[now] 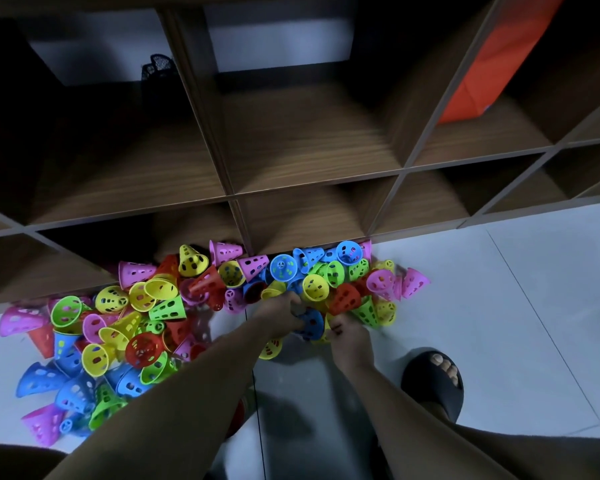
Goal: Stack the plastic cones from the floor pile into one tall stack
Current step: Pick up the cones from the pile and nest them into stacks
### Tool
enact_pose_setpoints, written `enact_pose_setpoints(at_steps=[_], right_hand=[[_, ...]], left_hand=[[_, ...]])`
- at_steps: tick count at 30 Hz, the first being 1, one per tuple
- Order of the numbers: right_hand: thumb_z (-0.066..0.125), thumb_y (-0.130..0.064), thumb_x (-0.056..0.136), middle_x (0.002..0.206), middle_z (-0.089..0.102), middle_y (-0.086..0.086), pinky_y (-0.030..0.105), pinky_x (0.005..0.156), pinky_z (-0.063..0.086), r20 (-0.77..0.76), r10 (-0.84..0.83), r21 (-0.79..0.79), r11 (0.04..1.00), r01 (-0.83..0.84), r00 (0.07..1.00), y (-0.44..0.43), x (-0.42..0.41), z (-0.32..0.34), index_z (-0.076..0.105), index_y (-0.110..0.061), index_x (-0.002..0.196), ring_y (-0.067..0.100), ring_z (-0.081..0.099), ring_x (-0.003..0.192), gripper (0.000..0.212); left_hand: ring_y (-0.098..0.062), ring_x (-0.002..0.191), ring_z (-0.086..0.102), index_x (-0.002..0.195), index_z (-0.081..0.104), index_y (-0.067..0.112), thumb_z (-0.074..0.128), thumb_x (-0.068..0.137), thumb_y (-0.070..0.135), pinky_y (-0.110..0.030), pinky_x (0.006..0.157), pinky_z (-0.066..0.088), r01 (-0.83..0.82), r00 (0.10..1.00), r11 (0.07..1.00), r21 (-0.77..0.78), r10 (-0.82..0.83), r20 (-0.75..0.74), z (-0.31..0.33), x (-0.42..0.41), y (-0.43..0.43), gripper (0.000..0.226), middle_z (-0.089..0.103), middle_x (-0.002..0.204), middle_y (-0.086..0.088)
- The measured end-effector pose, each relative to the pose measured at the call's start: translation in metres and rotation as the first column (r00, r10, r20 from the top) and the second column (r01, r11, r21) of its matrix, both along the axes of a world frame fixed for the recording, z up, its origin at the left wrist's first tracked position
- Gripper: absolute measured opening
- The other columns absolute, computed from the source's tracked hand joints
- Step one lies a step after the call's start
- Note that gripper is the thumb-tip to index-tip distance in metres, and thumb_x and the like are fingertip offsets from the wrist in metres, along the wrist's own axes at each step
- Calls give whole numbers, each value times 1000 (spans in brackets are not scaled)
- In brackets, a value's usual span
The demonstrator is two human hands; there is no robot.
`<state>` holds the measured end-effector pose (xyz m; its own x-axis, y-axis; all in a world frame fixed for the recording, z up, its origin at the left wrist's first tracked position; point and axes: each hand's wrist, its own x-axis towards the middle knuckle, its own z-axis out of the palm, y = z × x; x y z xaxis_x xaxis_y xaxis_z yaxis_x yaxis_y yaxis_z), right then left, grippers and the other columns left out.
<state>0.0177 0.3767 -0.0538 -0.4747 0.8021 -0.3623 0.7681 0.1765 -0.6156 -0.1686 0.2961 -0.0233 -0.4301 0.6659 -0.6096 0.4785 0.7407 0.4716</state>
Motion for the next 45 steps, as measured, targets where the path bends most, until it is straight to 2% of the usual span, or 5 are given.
enact_pose_setpoints(at_steps=[17,25,36,40,45], right_hand=[[72,-24,94,106,78,0,31,74,54,-91,-70,138,987,82,993,-22,-22,68,73,-21,107,27,73,97,13],[73,-26,92,103,78,-3,32,76,59,-154,-30,56,998,39,988,-33,-31,81,72,-27,102,22,74,94,10],[74,-24,91,97,77,-4,35,75,57,-278,14,218,975,49,960,-54,-45,85,73,-23,99,20,70,89,8],[74,-29,94,91,77,-3,33,75,57,-346,-190,-81,982,172,919,-56,-54,84,74,-25,93,17,72,84,4],[68,-18,101,87,75,9,23,51,48,-270,-524,-660,711,242,807,-62,-60,79,74,-13,104,11,69,63,8]], left_hand=[[-5,89,69,109,73,31,92,73,37,-17,67,55,-362,931,877,317,360,67,61,-4,-70,41,73,100,11],[-11,91,72,115,73,30,92,73,42,-39,84,65,-417,908,854,313,405,105,60,0,-101,48,74,101,9],[-16,98,67,123,68,22,92,77,25,-33,85,63,-314,935,910,270,345,-77,43,8,-119,52,70,115,0],[-18,103,66,130,65,19,91,81,20,-27,84,59,-383,919,891,244,394,5,30,14,-120,56,71,119,-2],[-18,100,70,123,66,20,92,79,19,-41,91,63,-460,888,862,215,443,124,19,10,-128,52,73,109,0]])
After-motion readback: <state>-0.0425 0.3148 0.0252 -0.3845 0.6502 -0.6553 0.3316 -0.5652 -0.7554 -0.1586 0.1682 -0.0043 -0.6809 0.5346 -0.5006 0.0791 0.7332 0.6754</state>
